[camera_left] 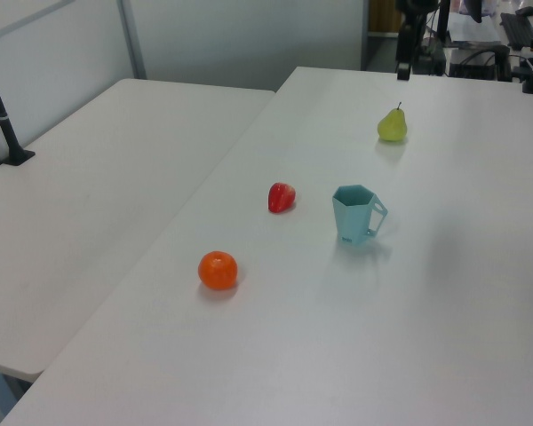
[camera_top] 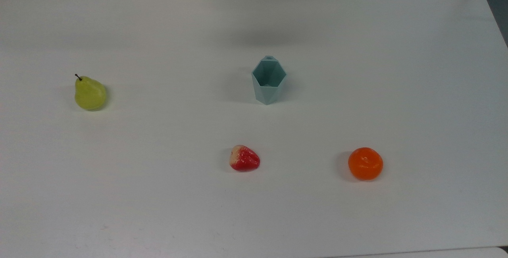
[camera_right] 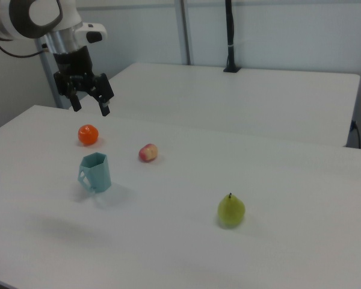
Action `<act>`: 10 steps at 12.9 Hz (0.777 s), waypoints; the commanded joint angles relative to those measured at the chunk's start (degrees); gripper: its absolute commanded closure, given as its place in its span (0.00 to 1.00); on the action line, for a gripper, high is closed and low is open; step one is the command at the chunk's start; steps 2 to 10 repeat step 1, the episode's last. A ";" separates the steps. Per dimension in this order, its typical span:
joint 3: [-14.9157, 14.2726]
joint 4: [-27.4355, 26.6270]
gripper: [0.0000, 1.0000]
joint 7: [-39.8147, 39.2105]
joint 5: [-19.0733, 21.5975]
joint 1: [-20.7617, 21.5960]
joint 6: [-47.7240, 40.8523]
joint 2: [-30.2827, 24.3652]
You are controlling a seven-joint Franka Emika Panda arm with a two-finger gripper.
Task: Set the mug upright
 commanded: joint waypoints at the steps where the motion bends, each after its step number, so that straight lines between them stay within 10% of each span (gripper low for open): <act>1: -0.54 -2.07 0.00 0.77 1.71 -1.25 -1.30 -2.40; 10: -0.54 -2.07 0.00 0.77 1.71 -1.25 -1.30 -2.40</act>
